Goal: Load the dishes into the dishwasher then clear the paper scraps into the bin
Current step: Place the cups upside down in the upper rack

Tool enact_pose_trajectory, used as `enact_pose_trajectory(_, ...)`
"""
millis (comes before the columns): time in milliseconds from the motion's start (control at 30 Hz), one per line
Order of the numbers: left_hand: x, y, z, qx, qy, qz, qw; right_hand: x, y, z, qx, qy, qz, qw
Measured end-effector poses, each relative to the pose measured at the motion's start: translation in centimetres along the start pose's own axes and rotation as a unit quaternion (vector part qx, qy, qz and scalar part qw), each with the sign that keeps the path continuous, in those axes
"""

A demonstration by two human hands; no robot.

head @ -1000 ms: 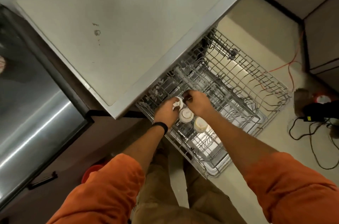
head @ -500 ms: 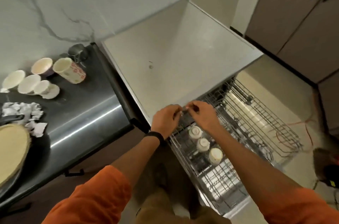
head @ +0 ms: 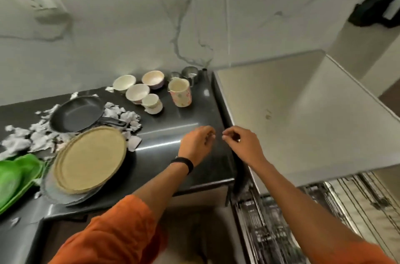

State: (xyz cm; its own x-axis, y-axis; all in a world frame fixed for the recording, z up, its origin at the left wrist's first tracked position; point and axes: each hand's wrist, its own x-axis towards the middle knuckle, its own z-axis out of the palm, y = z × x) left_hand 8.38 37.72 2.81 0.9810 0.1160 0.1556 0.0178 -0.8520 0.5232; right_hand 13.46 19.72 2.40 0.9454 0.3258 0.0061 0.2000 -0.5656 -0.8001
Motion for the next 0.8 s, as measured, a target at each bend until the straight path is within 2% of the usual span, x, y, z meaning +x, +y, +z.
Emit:
enact_pose_trajectory(200,3.3,-9.0,-5.9,-0.006,0.042,-0.05,0.998,6.0,-7.3,7.2,-0.004,-0.062,-0.025,0.998)
enact_pose_trajectory(367,6.2,-14.8,-9.3,0.023,0.064,-0.111,0.991,8.6,-10.6,11.1,0.004,-0.107,-0.028,0.994)
enact_pose_trajectory(467,7.9,-17.0,-10.0,0.041,0.043,-0.146,0.987,9.2,-10.7,11.9,-0.001,-0.121,-0.015,0.993)
enact_pose_trajectory(567,9.3,-18.5,-9.7,0.07,-0.023,-0.177,0.981,9.3,-10.1,11.9,-0.007,-0.124,-0.009,0.992)
enact_pose_trajectory(633,9.7,-18.8,-9.2,0.107,-0.054,-0.18,0.976,9.3,-9.3,11.6,-0.006,-0.125,-0.004,0.992)
enact_pose_trajectory(700,9.7,-18.4,-8.7,0.128,-0.03,-0.171,0.976,9.2,-8.5,11.3,-0.001,-0.124,0.005,0.992)
enact_pose_trajectory(800,8.7,-16.9,-8.0,0.096,0.022,-0.121,0.988,8.8,-7.9,10.9,0.027,-0.125,0.029,0.991)
